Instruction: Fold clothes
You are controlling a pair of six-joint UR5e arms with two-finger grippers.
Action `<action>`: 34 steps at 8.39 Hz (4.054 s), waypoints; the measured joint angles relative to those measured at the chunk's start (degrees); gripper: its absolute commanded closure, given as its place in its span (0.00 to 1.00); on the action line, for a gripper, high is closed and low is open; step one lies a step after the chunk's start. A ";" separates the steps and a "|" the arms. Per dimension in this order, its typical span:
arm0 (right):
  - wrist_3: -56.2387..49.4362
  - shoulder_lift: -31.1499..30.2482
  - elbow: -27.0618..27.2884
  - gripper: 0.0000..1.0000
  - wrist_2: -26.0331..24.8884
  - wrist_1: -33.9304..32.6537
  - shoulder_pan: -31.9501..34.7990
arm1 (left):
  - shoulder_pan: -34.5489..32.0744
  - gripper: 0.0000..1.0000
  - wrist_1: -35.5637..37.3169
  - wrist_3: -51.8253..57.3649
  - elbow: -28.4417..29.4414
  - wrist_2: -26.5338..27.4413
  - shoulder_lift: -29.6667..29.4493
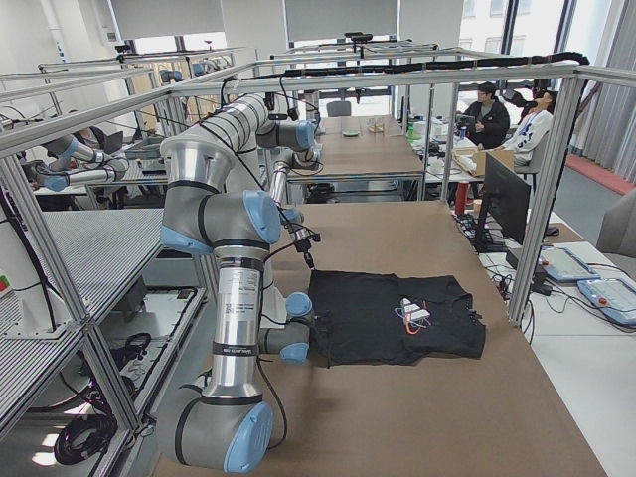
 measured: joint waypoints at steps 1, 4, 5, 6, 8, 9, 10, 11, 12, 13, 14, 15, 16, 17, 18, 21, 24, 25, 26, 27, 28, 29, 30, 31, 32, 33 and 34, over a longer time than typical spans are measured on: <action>0.03 0.06 0.00 1.00 0.12 0.00 0.01 | -0.07 1.00 0.03 0.02 -0.68 -0.41 0.17; 0.25 -0.82 3.19 1.00 3.20 0.07 0.57 | -2.47 1.00 -0.21 0.45 -6.59 -4.90 0.68; 0.81 -2.71 7.20 1.00 6.27 0.11 1.61 | -5.88 1.00 -0.57 0.60 -9.78 -9.98 1.44; 2.51 -5.87 12.30 1.00 9.53 0.35 2.47 | -9.42 1.00 -2.71 0.76 -12.17 -16.16 2.23; 7.74 -10.20 20.90 1.00 16.17 1.54 3.19 | -12.30 1.00 -10.01 1.90 -13.94 -25.36 3.02; 10.39 -10.95 23.75 1.00 19.98 3.04 3.49 | -12.57 1.00 -13.31 2.46 -14.40 -29.18 3.05; 12.36 -11.14 24.89 1.00 22.83 5.58 3.76 | -12.66 1.00 -15.68 2.76 -14.81 -32.03 3.07; 13.36 -10.90 24.62 1.00 24.32 7.88 4.70 | -12.80 1.00 -16.96 2.87 -14.85 -33.06 2.90; 13.41 -9.13 22.21 1.00 25.06 9.23 7.73 | -13.36 1.00 -17.44 2.90 -14.62 -32.07 2.52; 12.35 -6.44 18.12 1.00 26.01 10.19 12.26 | -14.95 1.00 -17.48 2.91 -14.19 -30.52 1.62; 9.46 -4.46 14.53 1.00 26.89 10.64 16.40 | -17.47 1.00 -16.93 2.93 -13.50 -29.81 0.26; 5.27 -3.20 11.53 1.00 27.54 10.65 20.45 | -20.86 1.00 -14.59 2.95 -12.71 -30.09 -2.32; 1.55 -1.32 8.35 1.00 27.75 10.51 24.26 | -25.58 1.00 -9.30 2.94 -11.74 -31.38 -7.16; -0.90 1.22 4.70 1.00 27.75 10.39 27.71 | -30.79 1.00 -2.51 2.86 -9.69 -33.51 -13.92; -3.20 3.91 0.64 1.00 27.31 10.22 30.58 | -35.99 1.00 4.08 2.80 -5.94 -35.47 -21.31; -11.54 7.04 -5.60 1.00 20.27 7.58 33.45 | -46.65 1.00 9.68 4.18 9.90 -40.01 -34.13; -15.25 10.38 -12.43 1.00 12.38 6.01 33.65 | -50.93 1.00 8.38 8.22 21.91 -41.12 -38.17; -15.47 12.23 -15.81 1.00 9.90 5.98 33.67 | -51.42 1.00 6.97 8.99 24.62 -41.16 -38.40; -15.55 13.72 -18.48 1.00 8.11 6.00 33.68 | -51.61 1.00 5.64 9.54 26.85 -41.18 -38.52; -15.58 14.65 -20.14 1.00 7.24 6.00 33.75 | -51.67 1.00 4.90 9.99 28.33 -41.18 -38.57; -15.59 15.18 -21.25 1.00 6.86 5.99 33.95 | -51.69 1.00 4.54 10.67 29.48 -41.15 -38.59; -15.59 15.42 -22.10 1.00 6.72 5.98 34.42 | -51.70 1.00 4.39 11.10 30.27 -41.13 -38.61; -15.60 15.53 -23.02 1.00 6.66 5.98 35.07 | -51.70 1.00 4.33 11.31 30.75 -41.11 -38.61; -15.63 15.57 -24.05 1.00 6.63 6.01 35.64 | -51.70 1.00 4.31 11.38 30.98 -41.11 -38.63; -15.65 15.71 -24.75 1.00 6.62 6.03 35.97 | -51.71 1.00 4.30 11.37 31.07 -41.10 -38.75; -15.53 16.19 -25.13 1.00 6.62 5.93 36.13 | -51.76 1.00 4.30 11.20 31.03 -41.11 -39.23; -15.09 17.14 -25.27 0.93 6.63 5.70 36.22 | -51.77 1.00 4.34 10.92 30.84 -41.17 -40.06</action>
